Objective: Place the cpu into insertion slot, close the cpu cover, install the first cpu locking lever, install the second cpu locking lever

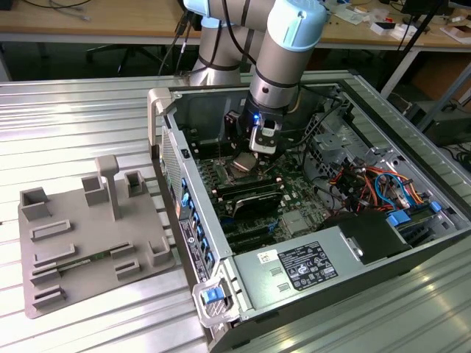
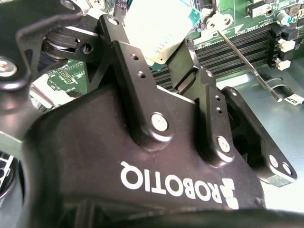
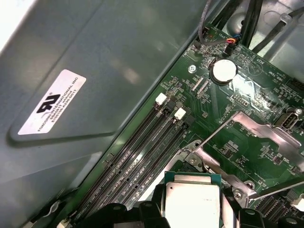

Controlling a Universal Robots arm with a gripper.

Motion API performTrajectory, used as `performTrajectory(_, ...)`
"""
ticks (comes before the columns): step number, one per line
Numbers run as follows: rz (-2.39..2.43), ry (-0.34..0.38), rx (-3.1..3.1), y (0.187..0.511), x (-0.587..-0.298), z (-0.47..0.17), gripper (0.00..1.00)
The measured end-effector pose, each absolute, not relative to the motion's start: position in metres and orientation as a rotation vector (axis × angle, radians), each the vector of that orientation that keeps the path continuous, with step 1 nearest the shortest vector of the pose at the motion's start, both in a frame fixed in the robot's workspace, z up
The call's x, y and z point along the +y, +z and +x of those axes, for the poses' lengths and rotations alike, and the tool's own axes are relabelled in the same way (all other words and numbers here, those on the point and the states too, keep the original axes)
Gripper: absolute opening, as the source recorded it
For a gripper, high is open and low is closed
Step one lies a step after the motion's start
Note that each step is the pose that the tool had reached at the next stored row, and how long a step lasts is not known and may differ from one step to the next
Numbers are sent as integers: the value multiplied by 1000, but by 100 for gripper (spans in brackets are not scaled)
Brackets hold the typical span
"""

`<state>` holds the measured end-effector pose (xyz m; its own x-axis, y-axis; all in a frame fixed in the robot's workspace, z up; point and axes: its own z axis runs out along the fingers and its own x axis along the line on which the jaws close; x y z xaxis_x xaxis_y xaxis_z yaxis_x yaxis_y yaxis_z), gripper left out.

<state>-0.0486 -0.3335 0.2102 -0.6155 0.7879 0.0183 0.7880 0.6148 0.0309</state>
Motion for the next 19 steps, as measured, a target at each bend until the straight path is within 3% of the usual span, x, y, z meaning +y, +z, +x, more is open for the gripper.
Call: performTrajectory(19,-1412,-56,-2803,210,-333,-49,55)
